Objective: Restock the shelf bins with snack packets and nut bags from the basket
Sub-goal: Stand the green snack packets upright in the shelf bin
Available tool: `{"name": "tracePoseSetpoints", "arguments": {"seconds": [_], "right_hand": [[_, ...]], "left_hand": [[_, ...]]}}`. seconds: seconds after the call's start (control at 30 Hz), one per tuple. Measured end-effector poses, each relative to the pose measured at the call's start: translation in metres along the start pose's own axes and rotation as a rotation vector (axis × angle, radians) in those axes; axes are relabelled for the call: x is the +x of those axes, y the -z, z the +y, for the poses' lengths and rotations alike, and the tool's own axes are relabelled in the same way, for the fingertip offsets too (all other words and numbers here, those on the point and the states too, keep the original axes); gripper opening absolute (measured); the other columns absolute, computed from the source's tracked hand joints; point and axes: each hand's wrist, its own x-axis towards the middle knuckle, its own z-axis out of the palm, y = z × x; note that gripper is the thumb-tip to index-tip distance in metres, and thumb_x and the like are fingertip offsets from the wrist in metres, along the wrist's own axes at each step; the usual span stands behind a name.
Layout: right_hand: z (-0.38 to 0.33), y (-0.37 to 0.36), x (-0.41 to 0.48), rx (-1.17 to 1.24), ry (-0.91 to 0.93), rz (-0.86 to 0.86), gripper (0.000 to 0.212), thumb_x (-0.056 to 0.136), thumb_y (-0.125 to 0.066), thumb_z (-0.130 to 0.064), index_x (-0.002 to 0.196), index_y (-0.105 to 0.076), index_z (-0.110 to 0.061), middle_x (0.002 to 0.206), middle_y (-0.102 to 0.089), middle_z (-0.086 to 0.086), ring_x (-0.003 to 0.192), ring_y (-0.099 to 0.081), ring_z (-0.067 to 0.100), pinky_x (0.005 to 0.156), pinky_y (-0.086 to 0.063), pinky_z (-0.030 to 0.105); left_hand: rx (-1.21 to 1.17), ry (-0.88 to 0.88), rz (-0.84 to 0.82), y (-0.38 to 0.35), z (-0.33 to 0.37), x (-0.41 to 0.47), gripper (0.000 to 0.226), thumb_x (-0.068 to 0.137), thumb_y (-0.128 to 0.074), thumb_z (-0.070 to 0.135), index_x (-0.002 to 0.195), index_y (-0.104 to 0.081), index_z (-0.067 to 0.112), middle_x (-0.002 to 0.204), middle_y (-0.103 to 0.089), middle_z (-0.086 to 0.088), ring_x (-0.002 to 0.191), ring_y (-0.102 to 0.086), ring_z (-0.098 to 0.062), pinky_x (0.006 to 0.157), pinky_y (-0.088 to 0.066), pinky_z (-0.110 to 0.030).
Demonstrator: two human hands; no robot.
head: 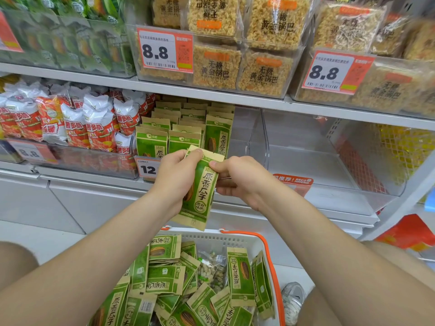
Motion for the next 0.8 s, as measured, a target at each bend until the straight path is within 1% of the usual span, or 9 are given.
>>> {"name": "tracePoseSetpoints", "arguments": {"seconds": [0.07,0.17,0.23,0.3,0.37,0.43,0.6,0.67,0.8], "right_hand": [[0.000,0.002,0.001,-0.107,0.104,0.048,0.022,0.097,-0.071,-0.020,0.107,-0.075,-0.001,0.092,-0.080,0.009,0.092,-0.078,0.028,0.087,-0.064,0.043],[-0.003,0.006,-0.002,-0.261,0.231,0.060,0.007,0.095,-0.075,-0.018,0.095,-0.079,-0.012,0.090,-0.080,0.005,0.091,-0.078,0.026,0.084,-0.064,0.047],[-0.003,0.009,0.000,-0.279,0.274,0.097,0.004,0.094,-0.076,-0.019,0.091,-0.078,-0.018,0.086,-0.080,0.002,0.086,-0.078,0.024,0.083,-0.065,0.048],[-0.003,0.013,0.005,-0.388,0.444,0.281,0.005,0.094,-0.075,-0.024,0.091,-0.077,-0.021,0.082,-0.078,-0.005,0.082,-0.075,0.015,0.083,-0.062,0.041],[-0.007,0.016,0.005,-0.491,0.688,0.494,0.004,0.095,-0.071,-0.022,0.093,-0.075,-0.021,0.078,-0.074,-0.011,0.077,-0.068,0.007,0.077,-0.054,0.027],[-0.012,0.018,0.003,-0.523,0.837,0.593,0.005,0.097,-0.068,-0.019,0.095,-0.073,-0.020,0.079,-0.071,-0.011,0.075,-0.064,0.008,0.070,-0.047,0.021],[-0.006,0.025,0.034,-0.487,0.734,0.705,0.021,0.099,-0.066,-0.023,0.080,-0.068,-0.013,0.073,-0.068,-0.001,0.073,-0.060,0.022,0.070,-0.040,0.036],[-0.006,0.024,0.045,-0.430,0.750,0.761,0.019,0.099,-0.063,-0.022,0.084,-0.068,-0.013,0.080,-0.069,0.002,0.078,-0.062,0.024,0.073,-0.043,0.036],[-0.009,0.015,0.049,-0.466,0.936,0.831,0.010,0.100,-0.059,-0.010,0.092,-0.064,-0.008,0.093,-0.059,0.005,0.080,-0.051,0.018,0.071,-0.032,0.026]], "left_hand": [[-0.011,-0.014,0.014,-0.001,0.001,0.001,0.025,0.108,-0.057,0.030,0.094,-0.071,0.014,0.079,-0.077,-0.007,0.068,-0.074,-0.018,0.055,-0.056,-0.027],[-0.038,-0.030,0.012,-0.001,0.003,0.004,0.029,0.110,-0.053,0.032,0.101,-0.071,0.011,0.095,-0.079,-0.013,0.085,-0.077,-0.026,0.072,-0.064,-0.041],[0.035,-0.092,0.006,0.001,0.003,0.009,0.033,0.111,-0.050,0.033,0.106,-0.071,0.009,0.103,-0.076,-0.017,0.092,-0.074,-0.027,0.083,-0.061,-0.041],[0.201,-0.196,0.055,0.004,0.004,0.014,0.033,0.112,-0.043,0.033,0.109,-0.070,0.013,0.105,-0.074,-0.009,0.095,-0.069,-0.017,0.083,-0.054,-0.035],[0.363,-0.316,0.117,0.009,0.003,0.018,0.025,0.111,-0.044,0.026,0.115,-0.068,0.020,0.110,-0.070,0.003,0.106,-0.064,-0.013,0.091,-0.051,-0.033],[0.516,-0.380,0.109,0.014,-0.001,0.023,0.022,0.107,-0.050,0.016,0.118,-0.067,0.022,0.117,-0.066,0.004,0.111,-0.061,-0.014,0.100,-0.049,-0.034],[0.996,-0.430,-0.025,0.023,-0.015,0.029,0.036,0.097,-0.055,0.008,0.124,-0.072,0.025,0.120,-0.061,-0.005,0.116,-0.058,-0.030,0.106,-0.047,-0.049],[1.088,-0.428,-0.051,0.023,-0.018,0.028,0.043,0.096,-0.055,0.009,0.134,-0.067,0.025,0.131,-0.056,-0.007,0.123,-0.052,-0.032,0.106,-0.045,-0.051],[1.268,-0.513,-0.025,0.022,-0.021,0.026,0.050,0.096,-0.054,0.013,0.143,-0.059,0.027,0.132,-0.053,-0.004,0.120,-0.047,-0.032,0.099,-0.041,-0.048]]}}
